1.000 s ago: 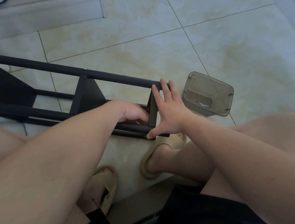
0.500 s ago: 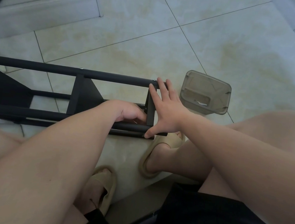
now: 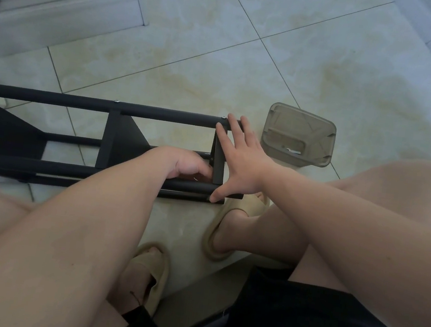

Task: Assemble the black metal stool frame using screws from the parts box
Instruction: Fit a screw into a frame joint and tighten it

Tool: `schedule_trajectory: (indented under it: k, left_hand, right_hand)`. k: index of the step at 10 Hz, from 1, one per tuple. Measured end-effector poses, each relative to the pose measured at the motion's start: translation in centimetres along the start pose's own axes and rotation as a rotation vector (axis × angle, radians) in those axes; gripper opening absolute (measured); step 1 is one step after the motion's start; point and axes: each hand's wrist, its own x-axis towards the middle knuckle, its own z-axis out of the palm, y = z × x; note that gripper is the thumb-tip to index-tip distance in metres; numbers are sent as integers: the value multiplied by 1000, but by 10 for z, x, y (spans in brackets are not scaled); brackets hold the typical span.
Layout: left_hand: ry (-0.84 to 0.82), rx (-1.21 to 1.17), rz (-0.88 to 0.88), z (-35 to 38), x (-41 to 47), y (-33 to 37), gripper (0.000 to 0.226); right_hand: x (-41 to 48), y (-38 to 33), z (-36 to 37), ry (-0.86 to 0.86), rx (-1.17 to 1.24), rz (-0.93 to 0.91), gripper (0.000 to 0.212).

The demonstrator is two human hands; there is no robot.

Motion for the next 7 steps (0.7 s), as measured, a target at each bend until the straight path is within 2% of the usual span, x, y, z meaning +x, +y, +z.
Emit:
schedule_trajectory:
  k: [2,4,5,7]
  left_hand:
    - [-100,-150,-3,-6,0,-3,23]
    - [-4,13,-71,-4,4,-4,31]
    - [-5,2,-27,-3,5,-4,30]
    - [-78,-166,11,-6,6,-6,22]
  right_hand:
    - [0,0,0,-4,3,0,159]
    - [-1,-1,0,1,10,-1,159]
    - [-1,-1,0,0,3,0,159]
    - [0,0,0,-4,-1,-3,159]
